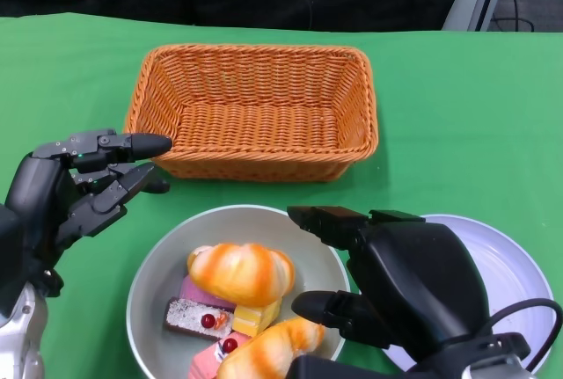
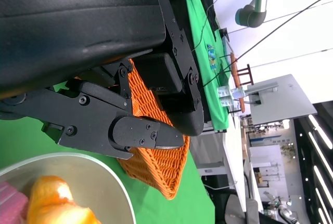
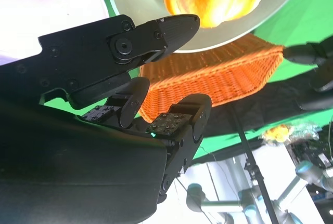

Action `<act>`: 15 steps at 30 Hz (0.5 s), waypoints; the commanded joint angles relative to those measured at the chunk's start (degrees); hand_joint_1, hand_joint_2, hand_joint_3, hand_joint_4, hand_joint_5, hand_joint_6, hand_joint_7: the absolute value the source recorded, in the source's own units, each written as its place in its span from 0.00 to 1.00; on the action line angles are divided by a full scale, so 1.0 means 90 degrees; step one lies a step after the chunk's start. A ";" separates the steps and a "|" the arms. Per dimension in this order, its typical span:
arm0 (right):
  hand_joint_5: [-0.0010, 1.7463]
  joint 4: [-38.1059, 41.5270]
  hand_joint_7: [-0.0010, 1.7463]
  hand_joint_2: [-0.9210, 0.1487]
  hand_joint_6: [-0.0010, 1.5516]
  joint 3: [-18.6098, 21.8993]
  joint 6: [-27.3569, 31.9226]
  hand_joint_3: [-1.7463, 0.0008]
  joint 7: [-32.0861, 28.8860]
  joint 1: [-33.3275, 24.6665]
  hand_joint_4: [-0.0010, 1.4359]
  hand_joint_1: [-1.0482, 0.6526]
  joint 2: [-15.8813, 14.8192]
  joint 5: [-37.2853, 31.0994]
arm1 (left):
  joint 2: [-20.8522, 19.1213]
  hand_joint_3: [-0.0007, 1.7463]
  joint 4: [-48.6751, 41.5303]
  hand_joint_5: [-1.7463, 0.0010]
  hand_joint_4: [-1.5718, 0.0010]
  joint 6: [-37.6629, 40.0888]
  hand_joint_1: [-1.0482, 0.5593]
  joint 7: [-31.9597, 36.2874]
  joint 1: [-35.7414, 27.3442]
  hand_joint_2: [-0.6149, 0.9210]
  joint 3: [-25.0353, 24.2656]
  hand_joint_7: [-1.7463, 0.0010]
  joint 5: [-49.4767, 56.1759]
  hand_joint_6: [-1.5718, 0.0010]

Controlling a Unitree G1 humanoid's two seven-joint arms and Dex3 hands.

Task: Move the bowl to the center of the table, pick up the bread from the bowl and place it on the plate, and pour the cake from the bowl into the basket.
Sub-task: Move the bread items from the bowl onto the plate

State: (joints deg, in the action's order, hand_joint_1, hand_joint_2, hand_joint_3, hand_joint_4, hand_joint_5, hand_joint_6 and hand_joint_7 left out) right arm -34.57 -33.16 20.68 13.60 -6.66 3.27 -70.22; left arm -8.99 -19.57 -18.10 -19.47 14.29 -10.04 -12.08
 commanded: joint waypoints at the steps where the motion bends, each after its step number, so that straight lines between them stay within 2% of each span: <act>1: 0.17 0.0101 0.00 0.00 0.36 -0.0323 0.0101 0.94 -0.0152 -0.0022 0.43 0.14 0.0480 0.0023 | -0.0007 0.13 -0.0092 0.34 0.56 -0.0102 0.42 0.0138 0.0088 1.00 -0.0075 0.56 -0.0005 0.46; 9: 0.18 0.0342 0.00 0.00 0.36 -0.0482 0.0287 0.94 -0.0057 0.0160 0.47 0.13 0.0484 0.0091 | 0.0096 0.14 -0.0100 0.33 0.54 -0.0161 0.42 0.0293 0.0098 1.00 -0.0051 0.50 0.0056 0.48; 15: 0.16 0.0545 0.00 0.00 0.35 -0.0595 0.0387 0.93 0.0058 0.0306 0.45 0.12 0.0440 0.0056 | 0.0174 0.14 -0.0095 0.32 0.53 -0.0167 0.41 0.0370 0.0099 1.00 -0.0033 0.48 0.0063 0.49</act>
State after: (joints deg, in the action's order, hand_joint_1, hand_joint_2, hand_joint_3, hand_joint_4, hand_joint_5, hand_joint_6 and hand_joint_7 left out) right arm -30.07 -35.86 23.42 13.39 -2.75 3.87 -69.68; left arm -7.24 -20.24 -18.99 -17.12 14.83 -10.00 -11.76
